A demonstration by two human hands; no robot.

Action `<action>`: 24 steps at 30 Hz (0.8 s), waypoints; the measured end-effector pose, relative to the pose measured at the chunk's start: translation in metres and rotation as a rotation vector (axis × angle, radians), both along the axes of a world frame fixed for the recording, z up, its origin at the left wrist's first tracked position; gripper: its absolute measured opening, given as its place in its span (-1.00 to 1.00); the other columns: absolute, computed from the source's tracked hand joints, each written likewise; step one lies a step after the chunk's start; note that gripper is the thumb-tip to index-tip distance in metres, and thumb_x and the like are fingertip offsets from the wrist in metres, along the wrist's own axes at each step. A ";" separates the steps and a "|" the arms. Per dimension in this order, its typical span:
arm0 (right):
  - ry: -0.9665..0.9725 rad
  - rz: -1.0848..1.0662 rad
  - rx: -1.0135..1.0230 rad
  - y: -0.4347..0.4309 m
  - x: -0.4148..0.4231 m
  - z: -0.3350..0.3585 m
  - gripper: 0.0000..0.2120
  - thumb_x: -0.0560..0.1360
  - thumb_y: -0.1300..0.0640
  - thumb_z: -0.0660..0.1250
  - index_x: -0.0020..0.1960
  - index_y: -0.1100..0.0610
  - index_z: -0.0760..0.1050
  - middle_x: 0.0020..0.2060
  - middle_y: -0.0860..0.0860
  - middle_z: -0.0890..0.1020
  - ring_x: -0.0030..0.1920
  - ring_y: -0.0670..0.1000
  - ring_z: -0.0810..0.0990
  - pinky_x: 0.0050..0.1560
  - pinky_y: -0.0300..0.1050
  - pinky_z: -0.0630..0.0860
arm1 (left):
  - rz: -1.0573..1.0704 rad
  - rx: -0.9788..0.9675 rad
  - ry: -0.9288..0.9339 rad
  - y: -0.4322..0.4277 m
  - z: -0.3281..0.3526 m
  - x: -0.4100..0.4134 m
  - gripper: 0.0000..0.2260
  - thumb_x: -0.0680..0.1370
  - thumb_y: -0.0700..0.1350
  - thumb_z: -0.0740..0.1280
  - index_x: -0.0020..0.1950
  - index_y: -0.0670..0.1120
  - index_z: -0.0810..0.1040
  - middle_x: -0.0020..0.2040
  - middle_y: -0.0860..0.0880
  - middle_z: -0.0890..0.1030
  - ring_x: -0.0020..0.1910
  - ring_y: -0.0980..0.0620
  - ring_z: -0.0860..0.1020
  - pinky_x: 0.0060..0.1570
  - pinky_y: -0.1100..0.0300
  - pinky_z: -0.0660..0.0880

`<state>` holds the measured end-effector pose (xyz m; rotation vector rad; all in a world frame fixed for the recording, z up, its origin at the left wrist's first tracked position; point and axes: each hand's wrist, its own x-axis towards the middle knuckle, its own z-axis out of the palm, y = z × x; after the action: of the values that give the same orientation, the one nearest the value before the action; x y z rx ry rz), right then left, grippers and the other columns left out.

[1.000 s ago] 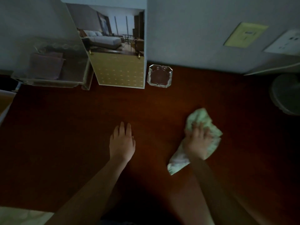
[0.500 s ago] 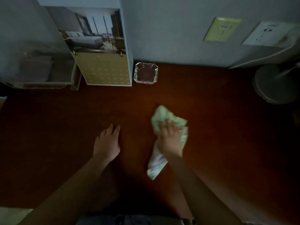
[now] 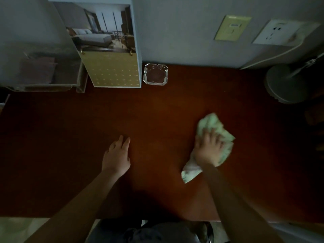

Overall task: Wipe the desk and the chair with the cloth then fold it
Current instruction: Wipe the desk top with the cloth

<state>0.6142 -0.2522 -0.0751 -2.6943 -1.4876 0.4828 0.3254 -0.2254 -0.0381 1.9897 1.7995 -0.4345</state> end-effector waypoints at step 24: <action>0.009 -0.361 -0.008 -0.151 -0.019 0.010 -0.55 0.64 -0.04 -0.04 0.53 -0.04 0.08 0.54 0.04 0.00 0.52 0.14 -0.06 0.48 0.14 -0.14 | -0.107 0.050 -0.026 -0.079 0.003 -0.085 -0.43 0.57 -0.16 0.17 0.55 0.00 0.03 0.55 -0.05 0.06 0.50 -0.03 0.12 0.38 0.01 0.27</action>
<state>0.5954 -0.4029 -0.0651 -2.8680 -0.9610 0.4779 0.2402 -0.3048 -0.0354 2.1230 1.7094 -0.3987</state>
